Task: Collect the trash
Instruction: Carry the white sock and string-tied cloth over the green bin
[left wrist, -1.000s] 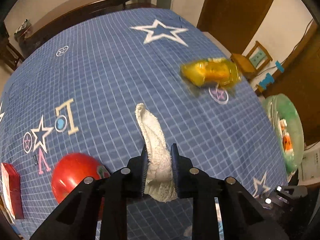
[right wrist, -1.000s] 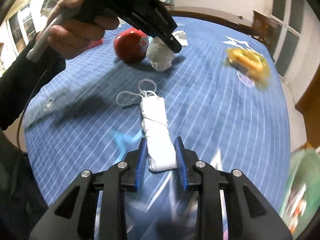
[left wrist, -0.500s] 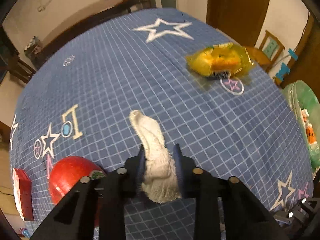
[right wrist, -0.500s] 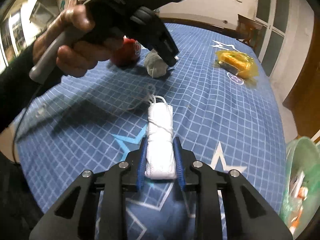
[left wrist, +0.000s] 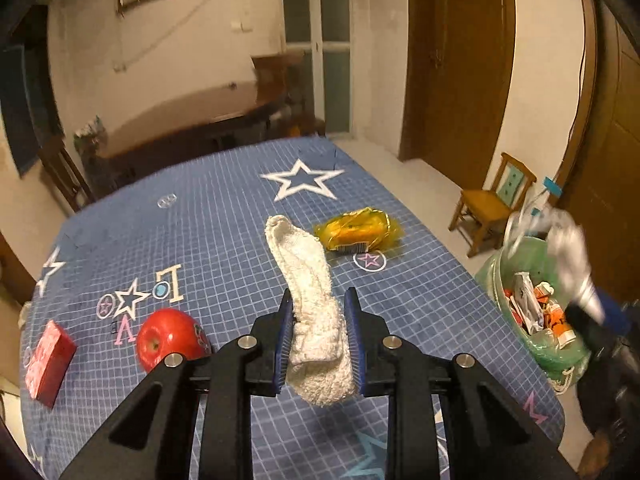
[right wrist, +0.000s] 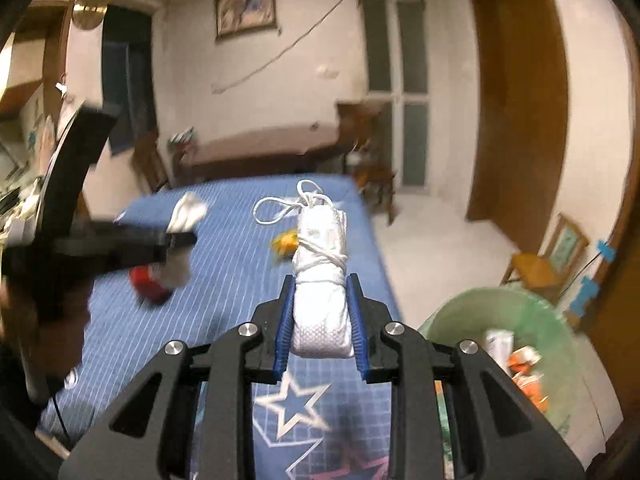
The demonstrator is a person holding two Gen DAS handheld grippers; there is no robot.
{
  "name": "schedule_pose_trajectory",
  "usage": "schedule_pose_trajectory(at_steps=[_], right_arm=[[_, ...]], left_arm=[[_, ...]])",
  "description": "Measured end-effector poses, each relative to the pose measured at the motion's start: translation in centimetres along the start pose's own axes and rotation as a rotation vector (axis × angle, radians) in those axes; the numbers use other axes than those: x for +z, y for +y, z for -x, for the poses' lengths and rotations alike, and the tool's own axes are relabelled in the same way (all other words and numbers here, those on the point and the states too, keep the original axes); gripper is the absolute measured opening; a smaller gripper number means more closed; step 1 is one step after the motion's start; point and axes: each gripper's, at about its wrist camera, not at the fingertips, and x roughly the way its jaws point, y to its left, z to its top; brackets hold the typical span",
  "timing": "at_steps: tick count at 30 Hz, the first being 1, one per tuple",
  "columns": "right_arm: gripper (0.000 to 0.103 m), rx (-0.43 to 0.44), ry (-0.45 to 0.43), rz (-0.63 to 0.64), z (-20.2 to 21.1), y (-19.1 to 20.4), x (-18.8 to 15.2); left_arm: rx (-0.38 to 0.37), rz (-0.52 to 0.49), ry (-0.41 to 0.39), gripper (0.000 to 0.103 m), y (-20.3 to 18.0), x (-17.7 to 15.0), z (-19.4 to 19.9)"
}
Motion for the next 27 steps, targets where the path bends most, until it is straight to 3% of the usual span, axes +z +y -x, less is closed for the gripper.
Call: schedule_pose_trajectory(at_steps=[7,13,20,27], right_arm=[[0.024,-0.057,-0.06,-0.016,1.1,0.0,-0.5],[0.024,-0.085,-0.078,-0.013,1.9,-0.6,-0.5],[0.024,-0.154,-0.111,-0.029,3.5,-2.9,0.3],[0.024,-0.284,-0.118,-0.093,5.6,-8.3,1.1]], left_arm=[[0.089,0.023,-0.071,0.026,-3.3,-1.4,1.4],[0.11,-0.016,-0.092,0.026,-5.2,-2.1,1.7],[0.081,-0.072,-0.13,0.026,-8.4,-0.8,2.2],[-0.024,-0.179,-0.16,0.026,-14.8,1.2,1.7]])
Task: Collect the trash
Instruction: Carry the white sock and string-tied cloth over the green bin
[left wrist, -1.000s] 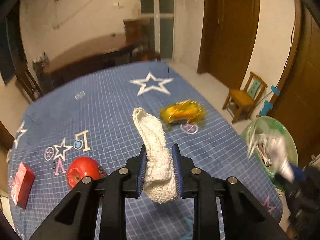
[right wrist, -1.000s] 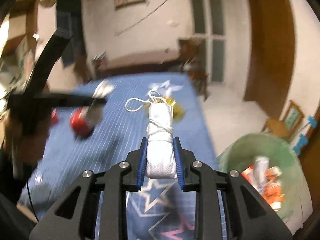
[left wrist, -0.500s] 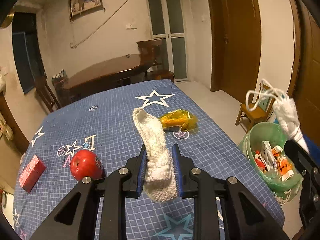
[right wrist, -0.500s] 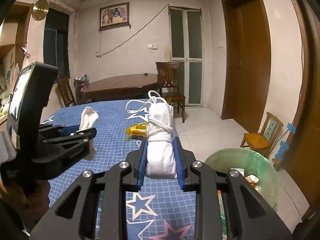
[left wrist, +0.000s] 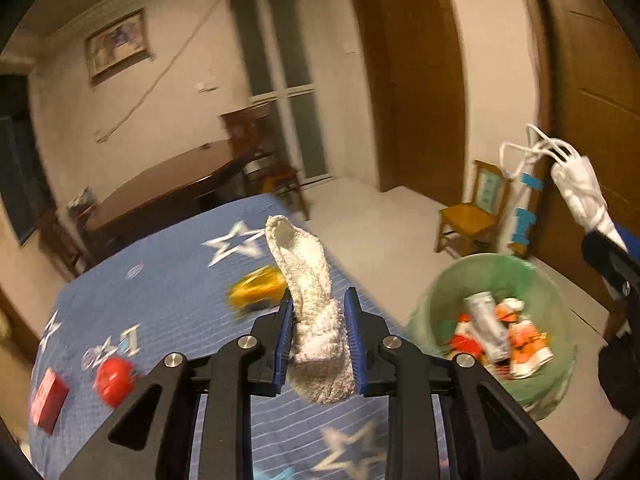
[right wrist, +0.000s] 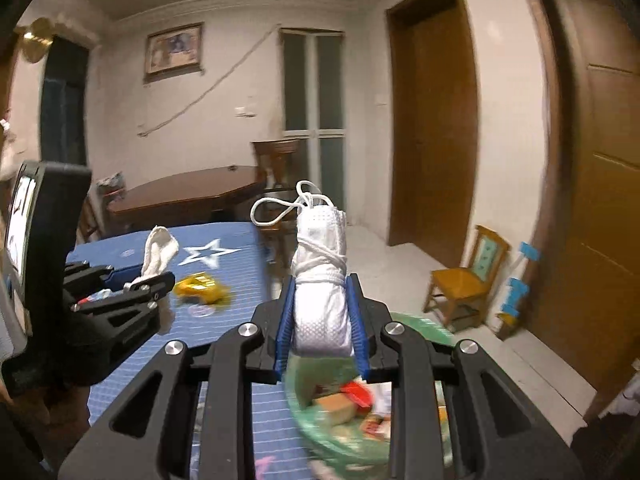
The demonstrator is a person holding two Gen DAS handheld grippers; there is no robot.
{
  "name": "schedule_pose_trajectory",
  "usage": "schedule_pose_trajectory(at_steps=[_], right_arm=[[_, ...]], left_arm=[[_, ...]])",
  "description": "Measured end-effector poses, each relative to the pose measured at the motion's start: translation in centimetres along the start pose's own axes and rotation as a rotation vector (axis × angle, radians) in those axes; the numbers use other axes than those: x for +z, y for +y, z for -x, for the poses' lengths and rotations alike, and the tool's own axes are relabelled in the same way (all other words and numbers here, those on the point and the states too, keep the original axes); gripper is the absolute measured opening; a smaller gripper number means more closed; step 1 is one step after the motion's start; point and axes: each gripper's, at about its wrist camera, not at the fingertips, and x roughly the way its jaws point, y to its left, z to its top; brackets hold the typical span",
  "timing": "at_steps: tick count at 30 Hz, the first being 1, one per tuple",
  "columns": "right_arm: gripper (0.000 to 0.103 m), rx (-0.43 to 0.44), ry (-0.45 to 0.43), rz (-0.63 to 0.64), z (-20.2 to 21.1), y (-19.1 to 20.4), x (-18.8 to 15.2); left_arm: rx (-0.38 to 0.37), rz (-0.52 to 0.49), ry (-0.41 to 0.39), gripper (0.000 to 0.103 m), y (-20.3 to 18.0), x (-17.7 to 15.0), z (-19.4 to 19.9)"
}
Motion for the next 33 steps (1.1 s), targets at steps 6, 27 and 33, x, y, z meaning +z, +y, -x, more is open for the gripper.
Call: schedule_pose_trajectory(at_steps=[6,27,33], right_arm=[[0.024,-0.102,0.014,-0.034,0.0,-4.3,0.4],[0.024,-0.137,0.136,-0.085,-2.8,-7.4,-2.4],[0.024,-0.132,0.151,-0.084,-3.6,-8.0,-2.3]], left_arm=[[-0.139,-0.08,0.002,0.026,-6.2,1.7,-2.1],[-0.3,-0.181,0.117,0.026,-12.1,0.8,-9.3],[-0.3,-0.19,0.122,0.026,-11.8,1.1,-9.5]])
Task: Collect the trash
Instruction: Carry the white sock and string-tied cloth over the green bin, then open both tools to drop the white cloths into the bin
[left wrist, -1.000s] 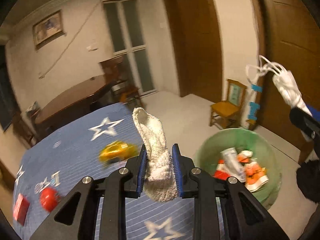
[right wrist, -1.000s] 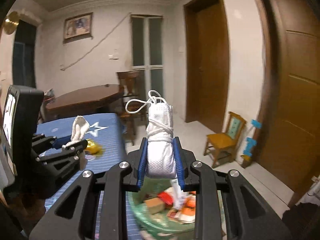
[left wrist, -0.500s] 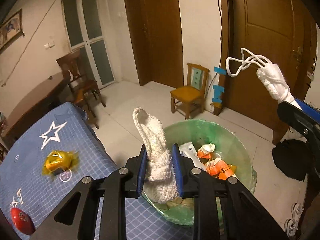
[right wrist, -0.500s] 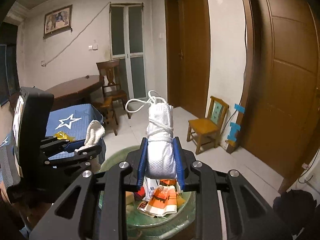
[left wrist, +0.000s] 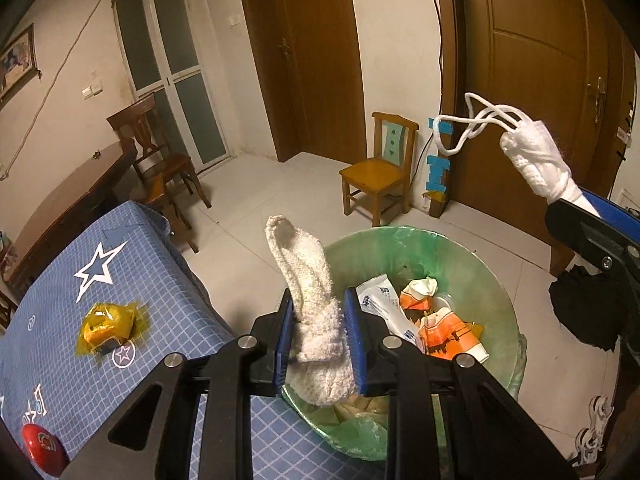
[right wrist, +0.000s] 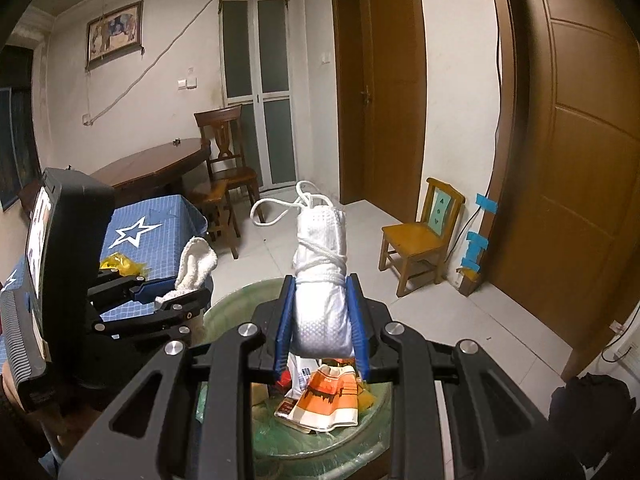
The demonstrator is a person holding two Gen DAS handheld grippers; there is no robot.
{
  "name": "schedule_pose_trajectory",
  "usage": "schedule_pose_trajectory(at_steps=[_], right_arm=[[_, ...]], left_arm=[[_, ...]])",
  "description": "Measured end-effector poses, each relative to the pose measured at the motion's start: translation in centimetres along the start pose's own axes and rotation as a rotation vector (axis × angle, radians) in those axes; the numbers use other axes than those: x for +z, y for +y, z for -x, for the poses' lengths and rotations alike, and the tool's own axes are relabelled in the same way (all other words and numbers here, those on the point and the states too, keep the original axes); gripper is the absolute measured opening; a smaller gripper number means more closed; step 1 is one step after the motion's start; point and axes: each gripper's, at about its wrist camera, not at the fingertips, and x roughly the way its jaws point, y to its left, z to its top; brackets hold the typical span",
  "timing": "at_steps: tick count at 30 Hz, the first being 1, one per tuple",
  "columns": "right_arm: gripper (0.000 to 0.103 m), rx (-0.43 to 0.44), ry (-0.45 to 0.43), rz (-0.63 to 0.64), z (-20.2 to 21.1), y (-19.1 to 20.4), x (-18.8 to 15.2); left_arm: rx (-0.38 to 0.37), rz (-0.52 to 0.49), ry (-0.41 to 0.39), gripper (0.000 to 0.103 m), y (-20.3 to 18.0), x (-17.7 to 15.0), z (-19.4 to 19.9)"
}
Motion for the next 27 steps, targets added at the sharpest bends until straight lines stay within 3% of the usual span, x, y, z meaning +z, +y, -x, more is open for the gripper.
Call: schedule_pose_trajectory(at_steps=[8,9,11,12,27], right_arm=[[0.027,0.028,0.011,-0.007,-0.8,-0.3,0.6],[0.029,0.037,0.01,-0.002,-1.1,-0.3,0.7],[0.047,0.037,0.012,-0.004,-1.6,-0.6,0.7],[0.047,0.037,0.009,-0.01,-1.7,-0.8,0.7],[0.047,0.039,-0.011,-0.053,0.3,-1.1,-0.4]], left_arm=[[-0.001,-0.025,-0.002,0.027,-0.5,0.4,-0.4],[0.003,-0.037,-0.001,0.031,-0.7,0.4,-0.5],[0.026,-0.052,0.001,0.053,-1.1,0.4,-0.6],[0.029,-0.051,-0.005,0.064,-1.0,0.4,-0.6],[-0.01,-0.024,-0.054,0.066,0.4,-1.4,1.9]])
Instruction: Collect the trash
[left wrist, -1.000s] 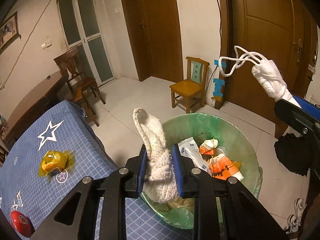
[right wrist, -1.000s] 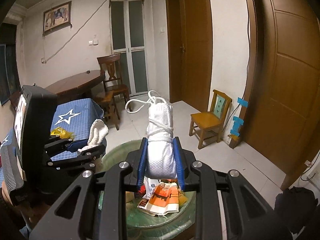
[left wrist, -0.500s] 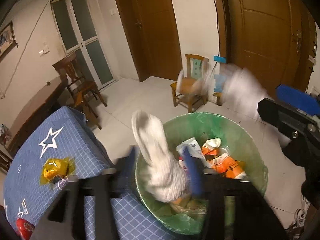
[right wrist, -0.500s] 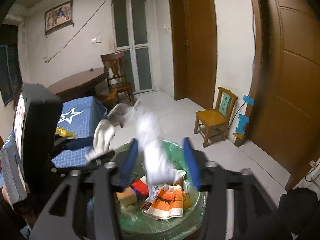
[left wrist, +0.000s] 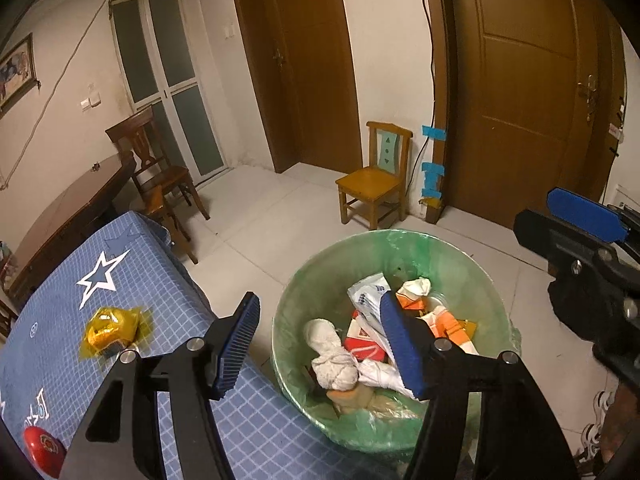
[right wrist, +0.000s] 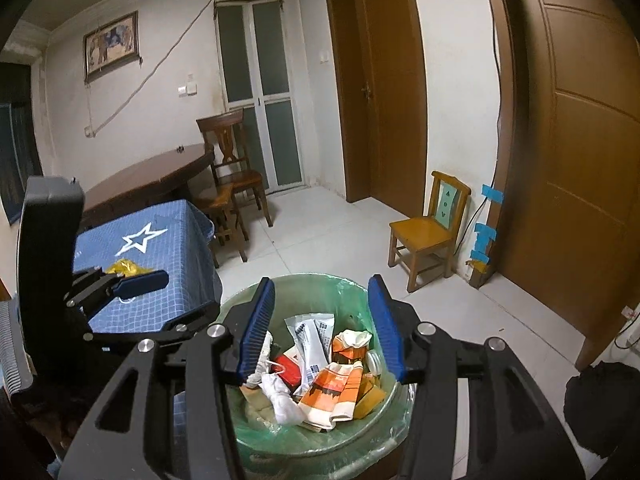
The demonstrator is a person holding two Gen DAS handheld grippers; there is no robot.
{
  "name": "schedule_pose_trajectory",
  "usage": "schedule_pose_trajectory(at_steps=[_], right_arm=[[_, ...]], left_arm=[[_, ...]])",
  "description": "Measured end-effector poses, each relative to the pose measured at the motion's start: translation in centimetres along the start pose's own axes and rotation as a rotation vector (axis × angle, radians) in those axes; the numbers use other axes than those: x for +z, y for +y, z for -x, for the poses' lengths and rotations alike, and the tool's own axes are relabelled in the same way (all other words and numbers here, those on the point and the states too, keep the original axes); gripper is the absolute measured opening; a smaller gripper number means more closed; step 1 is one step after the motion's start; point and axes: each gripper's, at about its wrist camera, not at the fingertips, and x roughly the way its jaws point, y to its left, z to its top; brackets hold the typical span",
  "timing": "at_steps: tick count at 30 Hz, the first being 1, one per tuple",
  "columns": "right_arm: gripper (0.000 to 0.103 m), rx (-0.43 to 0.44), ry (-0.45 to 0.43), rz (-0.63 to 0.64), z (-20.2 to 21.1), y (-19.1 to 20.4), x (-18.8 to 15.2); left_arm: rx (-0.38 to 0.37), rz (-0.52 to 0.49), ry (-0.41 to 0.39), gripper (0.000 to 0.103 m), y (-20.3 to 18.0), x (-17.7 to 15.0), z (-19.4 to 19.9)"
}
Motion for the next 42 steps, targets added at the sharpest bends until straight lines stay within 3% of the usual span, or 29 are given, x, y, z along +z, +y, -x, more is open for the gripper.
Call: schedule_pose_trajectory(at_steps=[3,5,7,12,17,22,31,42], right_arm=[[0.053,0.002,-0.025,-0.015,1.6,-0.4,-0.4],[0.072,-0.019,-0.068,-0.023,3.4,-0.6,-0.8],[0.082,-0.052,-0.103,-0.046,5.1,-0.9,-1.2],[0.096,-0.087,-0.135,-0.07,7.7,-1.2,-1.8],[0.097,-0.14,-0.166,-0.05,9.7,-0.6,-2.6],[0.097,-0.219,-0.173,-0.056,10.1,-0.5,-3.0],[0.097,-0.231,-0.147,-0.038,10.3,-0.3,-3.7],[0.097,-0.262,-0.09,-0.026,9.3,-0.3,-4.1]], left_arm=[[0.005,0.0,-0.034,0.078,-0.1,-1.1,1.9],[0.009,-0.004,-0.069,0.083,-0.1,-2.0,3.6],[0.009,-0.01,-0.109,0.093,-0.1,-2.9,5.4],[0.006,-0.03,-0.169,0.098,-1.0,-4.6,8.9],[-0.006,-0.054,-0.182,0.098,-2.0,-5.9,10.9],[-0.011,-0.008,-0.209,0.098,-1.9,-6.4,12.0],[-0.063,0.079,-0.198,0.098,-0.4,-6.1,11.9],[-0.059,-0.041,-0.135,0.098,-2.7,-6.3,10.5]])
